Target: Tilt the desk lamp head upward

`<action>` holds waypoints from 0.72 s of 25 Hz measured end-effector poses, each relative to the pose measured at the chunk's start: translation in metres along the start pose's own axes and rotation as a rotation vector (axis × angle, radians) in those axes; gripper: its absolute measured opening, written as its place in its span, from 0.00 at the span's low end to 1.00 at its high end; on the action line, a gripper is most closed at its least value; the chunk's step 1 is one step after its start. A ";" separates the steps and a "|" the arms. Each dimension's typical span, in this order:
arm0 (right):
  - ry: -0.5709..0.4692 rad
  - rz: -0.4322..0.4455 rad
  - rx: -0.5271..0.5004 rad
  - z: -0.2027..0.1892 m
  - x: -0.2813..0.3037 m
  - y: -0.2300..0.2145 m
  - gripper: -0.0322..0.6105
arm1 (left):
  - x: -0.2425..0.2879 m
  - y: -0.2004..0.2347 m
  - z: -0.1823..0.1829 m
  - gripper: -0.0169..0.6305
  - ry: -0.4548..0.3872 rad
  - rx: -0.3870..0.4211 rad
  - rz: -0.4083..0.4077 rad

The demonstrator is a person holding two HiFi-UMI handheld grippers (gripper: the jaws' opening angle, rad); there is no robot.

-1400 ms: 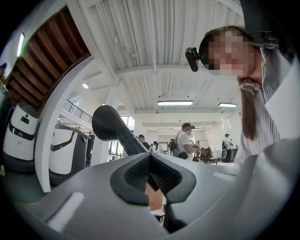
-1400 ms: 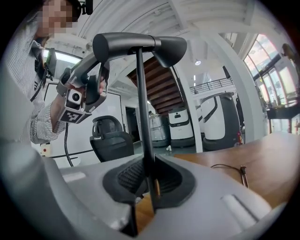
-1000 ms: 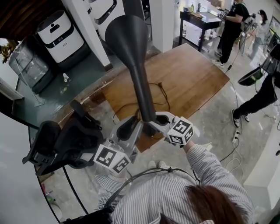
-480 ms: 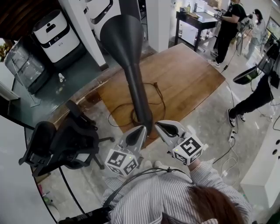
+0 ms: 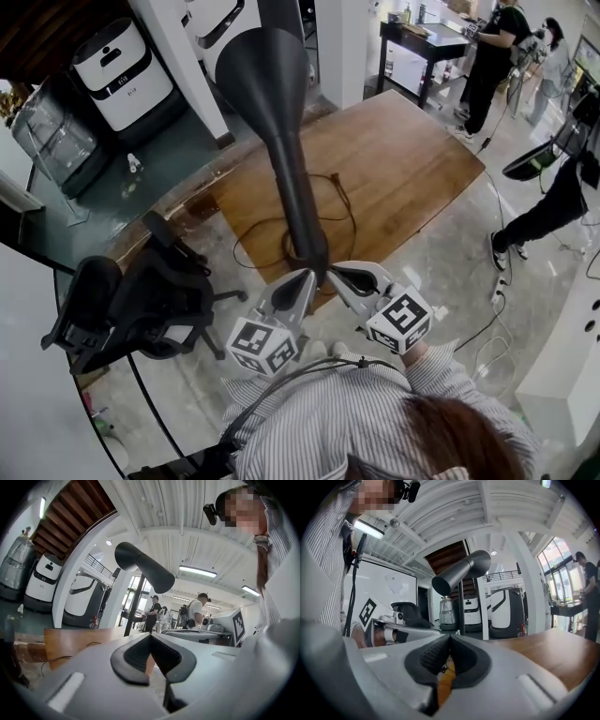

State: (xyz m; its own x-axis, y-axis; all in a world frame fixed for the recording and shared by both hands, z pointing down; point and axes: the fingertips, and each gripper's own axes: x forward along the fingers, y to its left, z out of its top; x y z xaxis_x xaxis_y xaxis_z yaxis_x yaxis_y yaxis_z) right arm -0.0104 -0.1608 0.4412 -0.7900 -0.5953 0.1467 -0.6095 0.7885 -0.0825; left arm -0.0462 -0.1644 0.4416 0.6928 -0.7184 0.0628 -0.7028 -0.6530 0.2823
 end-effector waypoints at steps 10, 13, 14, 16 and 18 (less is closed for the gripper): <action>0.020 0.013 0.002 -0.004 0.005 0.003 0.05 | 0.002 0.000 -0.003 0.03 0.015 0.004 -0.001; 0.021 0.016 0.001 -0.005 0.006 0.003 0.05 | 0.003 -0.002 -0.005 0.03 0.024 0.012 -0.007; 0.021 0.017 0.002 -0.005 0.006 0.003 0.05 | 0.003 -0.002 -0.005 0.03 0.026 0.013 -0.009; 0.021 0.020 0.001 -0.005 0.007 0.004 0.05 | 0.004 -0.003 -0.006 0.03 0.027 0.012 -0.012; 0.020 0.022 0.000 -0.005 0.007 0.004 0.05 | 0.004 -0.004 -0.006 0.03 0.028 0.011 -0.013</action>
State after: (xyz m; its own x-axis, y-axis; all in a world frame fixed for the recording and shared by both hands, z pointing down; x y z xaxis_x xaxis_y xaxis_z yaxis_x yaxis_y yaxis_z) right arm -0.0180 -0.1611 0.4471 -0.8019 -0.5743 0.1648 -0.5917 0.8016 -0.0861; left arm -0.0397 -0.1634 0.4463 0.7061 -0.7030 0.0856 -0.6952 -0.6650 0.2731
